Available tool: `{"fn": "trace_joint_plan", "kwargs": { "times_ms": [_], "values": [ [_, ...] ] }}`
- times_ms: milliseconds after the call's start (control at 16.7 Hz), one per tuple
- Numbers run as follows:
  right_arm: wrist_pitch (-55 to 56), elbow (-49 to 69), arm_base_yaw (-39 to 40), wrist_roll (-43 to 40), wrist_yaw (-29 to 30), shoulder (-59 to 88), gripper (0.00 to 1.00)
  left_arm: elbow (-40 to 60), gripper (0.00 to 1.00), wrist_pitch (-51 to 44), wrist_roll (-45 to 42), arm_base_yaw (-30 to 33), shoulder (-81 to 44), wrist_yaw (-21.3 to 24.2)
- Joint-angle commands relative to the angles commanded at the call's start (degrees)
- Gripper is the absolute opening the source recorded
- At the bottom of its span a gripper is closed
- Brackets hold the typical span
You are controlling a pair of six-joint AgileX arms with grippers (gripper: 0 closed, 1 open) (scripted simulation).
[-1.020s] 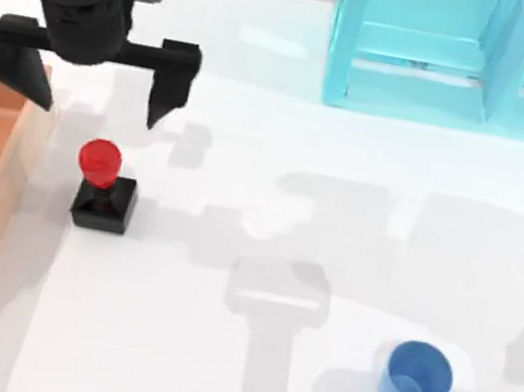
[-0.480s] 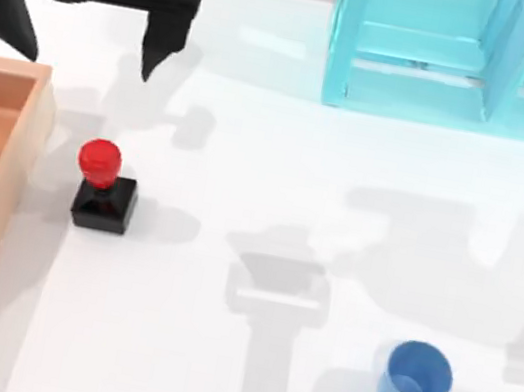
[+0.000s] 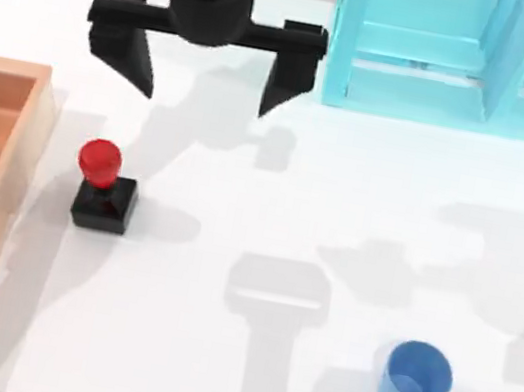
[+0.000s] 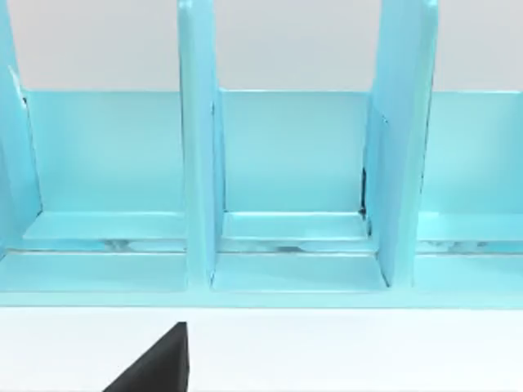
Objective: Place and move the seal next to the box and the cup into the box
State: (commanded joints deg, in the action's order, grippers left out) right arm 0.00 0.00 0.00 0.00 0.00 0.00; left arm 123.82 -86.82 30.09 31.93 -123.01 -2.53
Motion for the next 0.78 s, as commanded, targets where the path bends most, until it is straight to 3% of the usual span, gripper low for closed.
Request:
{"fn": "trace_joint_plan", "kwargs": {
  "times_ms": [480, 780],
  "values": [
    [0.0, 0.0, 0.0, 0.0, 0.0, 0.0, 1.0, 21.95, 1.0, -3.22, 29.78, 29.98, -20.85, -1.78],
    [0.0, 0.0, 0.0, 0.0, 0.0, 0.0, 1.0, 26.25, 1.0, -3.31, 34.92, 35.12, -24.53, -2.26]
  ]
}}
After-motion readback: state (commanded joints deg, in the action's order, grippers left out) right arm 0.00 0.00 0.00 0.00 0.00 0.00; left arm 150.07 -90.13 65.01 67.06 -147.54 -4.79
